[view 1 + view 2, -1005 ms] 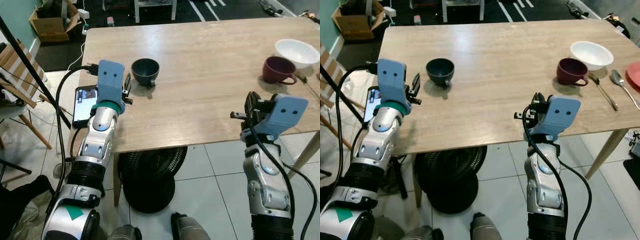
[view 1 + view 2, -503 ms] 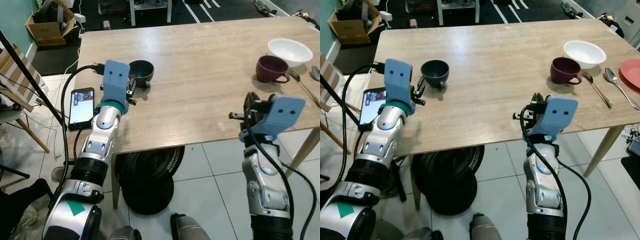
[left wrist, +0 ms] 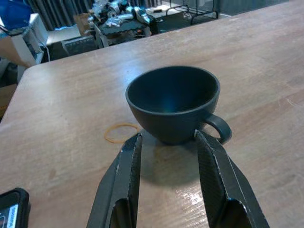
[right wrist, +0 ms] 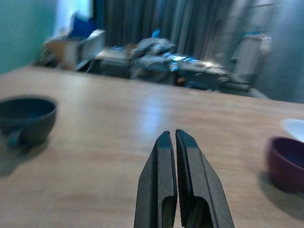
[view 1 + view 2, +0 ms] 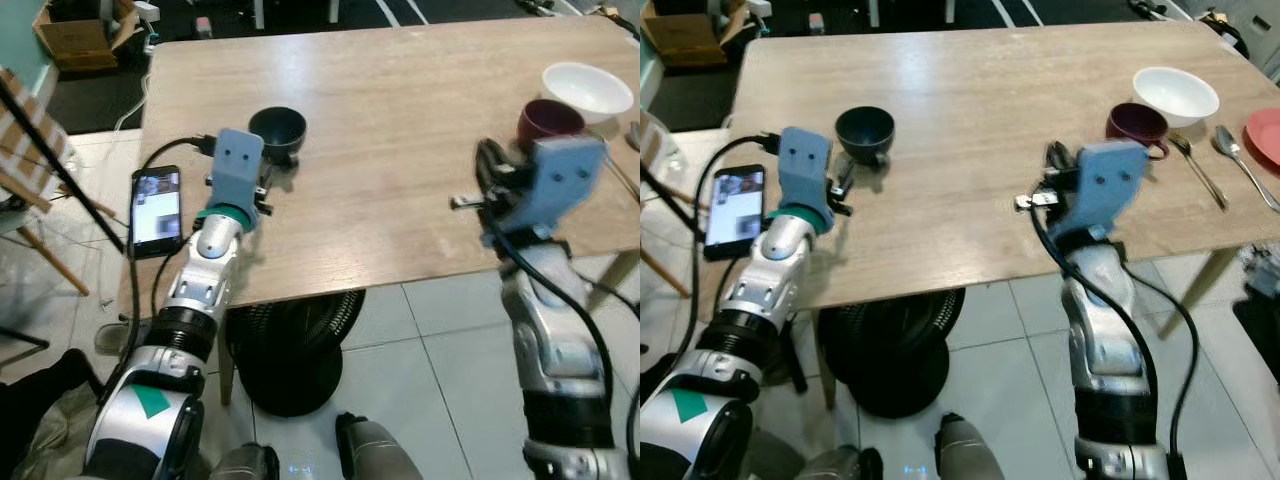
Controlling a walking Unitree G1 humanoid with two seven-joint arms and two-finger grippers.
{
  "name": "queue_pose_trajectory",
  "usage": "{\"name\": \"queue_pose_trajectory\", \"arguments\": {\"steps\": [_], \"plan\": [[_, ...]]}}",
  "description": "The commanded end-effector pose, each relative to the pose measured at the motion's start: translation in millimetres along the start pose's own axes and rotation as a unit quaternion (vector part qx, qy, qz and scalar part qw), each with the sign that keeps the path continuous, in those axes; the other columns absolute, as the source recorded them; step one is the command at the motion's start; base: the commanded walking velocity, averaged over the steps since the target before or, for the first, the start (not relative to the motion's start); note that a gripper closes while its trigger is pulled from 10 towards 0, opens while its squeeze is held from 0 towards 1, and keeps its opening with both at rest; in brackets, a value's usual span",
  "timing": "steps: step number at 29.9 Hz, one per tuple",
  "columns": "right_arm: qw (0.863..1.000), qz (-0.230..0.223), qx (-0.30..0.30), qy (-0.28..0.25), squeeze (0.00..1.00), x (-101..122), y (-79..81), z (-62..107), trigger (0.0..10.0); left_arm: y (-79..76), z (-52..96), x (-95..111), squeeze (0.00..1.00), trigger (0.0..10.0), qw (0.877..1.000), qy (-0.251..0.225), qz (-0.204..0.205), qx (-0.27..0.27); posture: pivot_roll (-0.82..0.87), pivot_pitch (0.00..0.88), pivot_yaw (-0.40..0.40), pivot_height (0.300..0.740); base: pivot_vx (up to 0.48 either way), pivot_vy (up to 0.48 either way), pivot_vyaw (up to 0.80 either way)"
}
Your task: Setting the table
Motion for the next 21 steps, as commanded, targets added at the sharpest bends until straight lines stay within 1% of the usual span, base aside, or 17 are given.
{"name": "queue_pose_trajectory", "arguments": {"steps": [1, 3, 5, 6, 9, 10, 12, 13, 14, 15, 16, 17, 18, 19, 20, 21], "plan": [[1.000, 0.001, 0.019, 0.014, 0.00, -7, 8.2, 0.0, 10.0, 7.3, 4.8, -7, 0.00, 10.0, 1.000, 0.010, 0.000, 0.011, -0.09, 0.130, 0.005, 0.740, 0.000, 0.000, 0.00], [0.999, 0.014, 0.036, 0.019, 0.00, -8, 14.6, -5.9, 10.0, 13.1, 5.7, -7, 0.00, 10.0, 1.000, 0.003, 0.000, 0.016, -0.07, 0.154, -0.019, 0.740, 0.000, 0.000, 0.00], [0.999, 0.019, 0.040, 0.021, 0.00, -9, 15.7, -7.0, 10.0, 13.9, 5.2, -7, 0.00, 10.0, 1.000, 0.002, 0.001, 0.017, -0.07, 0.157, -0.021, 0.740, 0.000, 0.000, 0.00], [0.998, 0.039, 0.049, 0.020, 0.00, -10, 16.2, -6.3, 10.0, 13.2, 4.3, -6, 0.00, 10.0, 1.000, -0.001, -0.001, 0.015, -0.07, 0.166, -0.024, 0.740, 0.000, 0.000, 0.00], [0.997, 0.049, 0.054, 0.021, 0.00, -11, 14.7, -3.7, 10.0, 12.5, 3.8, -4, 0.00, 10.0, 1.000, -0.004, -0.009, 0.012, -0.08, 0.172, -0.022, 0.740, 0.000, 0.000, 0.00], [0.997, 0.052, 0.055, 0.023, 0.00, -11, 11.0, -0.4, 10.0, 13.6, 3.3, -1, 0.00, 10.0, 1.000, -0.010, -0.024, 0.008, -0.07, 0.174, -0.020, 0.740, 0.000, 0.000, 0.00], [0.997, 0.052, 0.055, 0.023, 0.00, -11, 11.0, -0.4, 10.0, 13.6, 3.3, -1, 0.00, 10.0, 1.000, -0.010, -0.024, 0.008, -0.07, 0.174, -0.020, 0.740, 0.000, 0.000, 0.00], [0.997, 0.050, 0.048, 0.026, 0.00, -12, 5.6, 3.8, 10.0, 17.7, 2.8, 3, 0.00, 10.0, 0.998, -0.013, -0.057, 0.007, -0.07, 0.179, -0.014, 0.740, 0.000, 0.000, 0.00], [0.997, 0.050, 0.048, 0.026, 0.00, -12, 5.6, 3.8, 10.0, 17.7, 2.8, 3, 0.00, 10.0, 0.998, -0.013, -0.057, 0.007, -0.07, 0.179, -0.014, 0.740, 0.000, 0.000, 0.00], [0.998, 0.038, 0.036, 0.030, 0.00, -14, -0.4, 7.7, 10.0, 24.7, 1.4, 9, 0.00, 10.0, 0.996, -0.016, -0.088, 0.002, -0.07, 0.181, -0.012, 0.740, 0.000, 0.000, 0.00], [0.998, 0.038, 0.036, 0.030, 0.00, -14, -0.4, 7.7, 10.0, 24.7, 1.4, 9, 0.00, 10.0, 0.996, -0.016, -0.088, 0.002, -0.07, 0.181, -0.012, 0.740, 0.000, 0.000, 0.00], [0.998, 0.030, 0.035, 0.030, 0.00, -14, -0.8, 11.0, 10.0, 32.3, 0.3, 15, 0.00, 10.0, 0.994, -0.018, -0.112, -0.004, -0.06, 0.180, -0.003, 0.740, 0.000, 0.000, 0.00], [0.998, 0.030, 0.035, 0.030, 0.00, -14, -0.8, 11.0, 10.0, 32.3, 0.3, 15, 0.00, 10.0, 0.994, -0.018, -0.112, -0.004, -0.06, 0.180, -0.003, 0.740, 0.000, 0.000, 0.00], [0.998, 0.024, 0.048, 0.027, 0.00, -13, 5.1, 12.6, 10.0, 38.4, -0.1, 21, 0.00, 10.0, 0.991, -0.018, -0.129, -0.010, -0.06, 0.178, 0.002, 0.740, 0.000, 0.000, 0.00], [0.998, 0.024, 0.048, 0.027, 0.00, -13, 5.1, 12.6, 10.0, 38.4, -0.1, 21, 0.00, 10.0, 0.991, -0.018, -0.129, -0.010, -0.06, 0.178, 0.002, 0.740, 0.000, 0.000, 0.00], [0.997, 0.017, 0.069, 0.022, 0.00, -11, 15.8, 12.1, 10.0, 42.8, 0.4, 28, 0.00, 10.0, 0.990, -0.022, -0.141, -0.017, -0.04, 0.168, 0.006, 0.740, 0.000, 0.000, 0.00]]}}
Point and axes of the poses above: a point about 5 cm out from each wrist's last joint towards the gripper, its own z axis pointing back from the gripper into the wrist, its own x axis along the axis of the wrist's last joint, y = z × x, the point moved 4 cm from there along -z, pointing out of the wrist towards the gripper, and after that the axes turned 14 degrees about z, right-handed, at the moved point
